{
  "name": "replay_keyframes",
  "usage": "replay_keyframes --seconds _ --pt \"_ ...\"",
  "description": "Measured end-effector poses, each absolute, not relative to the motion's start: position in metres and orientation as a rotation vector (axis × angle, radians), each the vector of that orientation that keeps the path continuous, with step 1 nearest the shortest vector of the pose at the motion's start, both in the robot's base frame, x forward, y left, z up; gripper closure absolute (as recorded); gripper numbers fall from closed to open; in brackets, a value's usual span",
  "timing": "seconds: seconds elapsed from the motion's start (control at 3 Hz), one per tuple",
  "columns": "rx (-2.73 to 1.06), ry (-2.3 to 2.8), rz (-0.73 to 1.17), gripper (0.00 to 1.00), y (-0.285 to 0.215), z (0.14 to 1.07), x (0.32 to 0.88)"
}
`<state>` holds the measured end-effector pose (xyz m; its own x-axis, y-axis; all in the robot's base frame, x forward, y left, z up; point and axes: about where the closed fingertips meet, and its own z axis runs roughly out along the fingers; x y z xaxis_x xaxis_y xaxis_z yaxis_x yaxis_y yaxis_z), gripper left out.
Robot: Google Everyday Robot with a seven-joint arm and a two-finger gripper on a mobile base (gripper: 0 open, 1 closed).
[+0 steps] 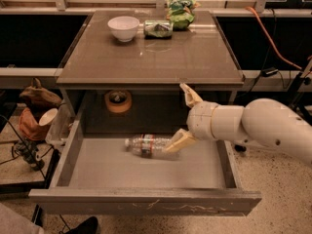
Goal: Place water bottle into top drawer
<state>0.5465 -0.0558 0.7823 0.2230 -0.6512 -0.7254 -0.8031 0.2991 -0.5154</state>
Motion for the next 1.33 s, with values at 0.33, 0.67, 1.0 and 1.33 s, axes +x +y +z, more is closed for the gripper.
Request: replay_keyframes --seconds 0.33,0.67,1.0,1.33 --pt "-1.428 1.474 0.128 0.00 -0.057 0.801 0.542" --pt "-1.428 1.474 0.128 0.00 -0.057 0.801 0.542" --pt "-1.392 1.512 0.015 0.00 -0.089 0.843 0.533" --pt "-1.287 1.569 -0.244 0.00 -0.161 0.937 0.497"
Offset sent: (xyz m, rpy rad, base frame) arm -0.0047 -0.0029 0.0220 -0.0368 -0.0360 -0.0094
